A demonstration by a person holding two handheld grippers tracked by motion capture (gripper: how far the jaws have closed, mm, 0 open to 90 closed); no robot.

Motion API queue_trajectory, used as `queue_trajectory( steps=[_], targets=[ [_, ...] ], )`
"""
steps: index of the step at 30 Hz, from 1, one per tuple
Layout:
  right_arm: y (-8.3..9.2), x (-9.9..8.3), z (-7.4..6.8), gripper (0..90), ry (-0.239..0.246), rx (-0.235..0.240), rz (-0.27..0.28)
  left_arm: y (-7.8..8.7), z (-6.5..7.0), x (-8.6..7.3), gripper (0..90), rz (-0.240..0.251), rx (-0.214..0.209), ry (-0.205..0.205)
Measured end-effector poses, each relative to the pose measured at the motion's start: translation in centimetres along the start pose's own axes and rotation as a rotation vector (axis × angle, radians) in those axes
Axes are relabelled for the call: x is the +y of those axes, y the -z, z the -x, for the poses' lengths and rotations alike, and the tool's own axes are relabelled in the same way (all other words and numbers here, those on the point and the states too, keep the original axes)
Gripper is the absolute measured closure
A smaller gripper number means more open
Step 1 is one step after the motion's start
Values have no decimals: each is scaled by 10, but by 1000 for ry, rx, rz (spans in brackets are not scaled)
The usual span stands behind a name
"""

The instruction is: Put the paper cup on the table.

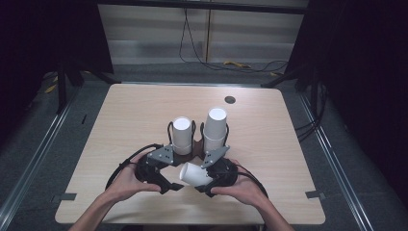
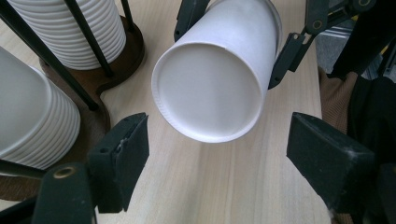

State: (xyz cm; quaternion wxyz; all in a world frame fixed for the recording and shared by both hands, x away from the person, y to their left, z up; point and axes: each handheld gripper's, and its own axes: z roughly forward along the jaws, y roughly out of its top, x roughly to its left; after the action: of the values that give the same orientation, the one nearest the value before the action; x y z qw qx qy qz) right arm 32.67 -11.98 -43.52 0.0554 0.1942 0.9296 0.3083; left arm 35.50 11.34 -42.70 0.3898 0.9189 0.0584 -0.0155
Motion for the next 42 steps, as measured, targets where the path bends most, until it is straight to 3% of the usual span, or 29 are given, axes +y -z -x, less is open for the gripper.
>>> queue_trajectory(
  steps=[5,9,11,16,25,30,40,42],
  targets=[
    [-1,5,-2,265,17,8,-27,-1,0,-1,204,-7,-6,11],
    [-3,7,-2,265,26,13,-36,-2,1,-2,216,0,10,-5],
    [-5,8,-1,266,32,14,-41,-3,1,-2,245,-6,-3,-10],
    [-8,10,-3,265,44,16,-50,-3,-1,-3,229,-4,-9,31],
    [-8,10,-5,266,51,13,-62,-4,0,-2,222,3,-30,45],
    [-7,11,-8,266,59,19,-61,-6,0,0,257,-15,-41,21],
    [-9,13,-10,268,77,28,-81,-12,-2,-1,263,-57,-76,22],
    [-11,16,-12,268,104,32,-93,-14,-2,-1,256,-60,-79,25]
  ],
)
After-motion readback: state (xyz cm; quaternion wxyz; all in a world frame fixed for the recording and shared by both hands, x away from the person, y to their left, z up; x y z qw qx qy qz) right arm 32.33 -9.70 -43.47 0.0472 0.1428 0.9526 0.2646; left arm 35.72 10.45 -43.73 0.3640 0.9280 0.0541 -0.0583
